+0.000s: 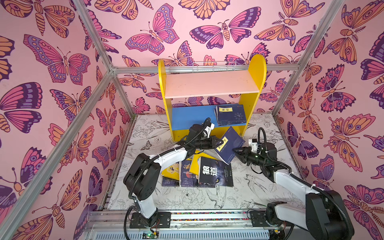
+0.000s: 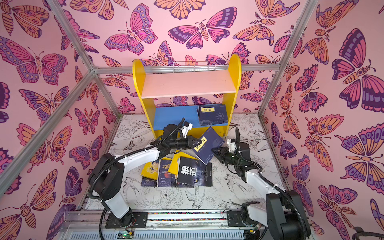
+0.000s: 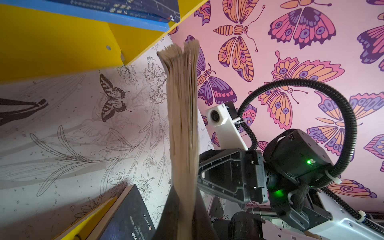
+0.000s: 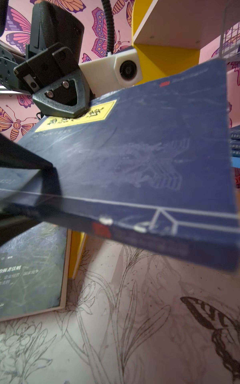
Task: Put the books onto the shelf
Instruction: 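Lift the dark blue book upright and carry it toward the shelf with the right gripper, then lower the dark blue book onto the shelf stack and open the right gripper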
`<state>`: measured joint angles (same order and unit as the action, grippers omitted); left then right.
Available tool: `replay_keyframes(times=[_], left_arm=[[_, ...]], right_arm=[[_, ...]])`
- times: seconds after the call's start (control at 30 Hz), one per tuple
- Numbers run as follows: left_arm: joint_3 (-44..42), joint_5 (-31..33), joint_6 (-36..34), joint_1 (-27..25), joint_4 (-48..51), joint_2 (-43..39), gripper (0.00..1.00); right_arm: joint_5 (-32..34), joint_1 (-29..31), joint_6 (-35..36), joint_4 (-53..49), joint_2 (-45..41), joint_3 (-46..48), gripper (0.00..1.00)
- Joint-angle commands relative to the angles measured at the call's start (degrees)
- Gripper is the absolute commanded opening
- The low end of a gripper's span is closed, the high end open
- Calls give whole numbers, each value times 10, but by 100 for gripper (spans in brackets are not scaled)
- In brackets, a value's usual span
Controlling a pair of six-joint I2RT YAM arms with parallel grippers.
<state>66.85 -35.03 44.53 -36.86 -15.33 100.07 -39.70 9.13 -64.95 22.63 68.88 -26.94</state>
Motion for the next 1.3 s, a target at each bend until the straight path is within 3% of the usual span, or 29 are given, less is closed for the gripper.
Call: replay_keyframes(times=[0.0,0.1,0.17,0.37,0.43,0.67,0.8,1.0,1.27], left_arm=[[-4,-16,6,-2,-27,3,0],[-8,2,2,-2,-16,4,1],[-13,34,-6,-1,5,-2,15],[-56,147,-22,0,38,-51,66],[-83,200,-19,1,49,-76,71],[-171,349,1,3,93,-153,74],[-196,370,3,2,108,-175,75],[-200,393,-7,3,134,-187,75],[-183,398,-43,2,158,-186,76]], right_arm=[[0,17,-32,87,-17,-4,20],[8,24,-32,83,-38,-7,7],[20,24,-20,58,-57,-11,1],[54,24,-7,64,-79,-35,0],[56,23,-9,77,-70,-54,0],[75,23,-19,122,-3,-137,0],[88,22,-25,133,46,-190,0],[163,22,-51,188,141,-251,0],[277,22,-155,318,279,-290,0]])
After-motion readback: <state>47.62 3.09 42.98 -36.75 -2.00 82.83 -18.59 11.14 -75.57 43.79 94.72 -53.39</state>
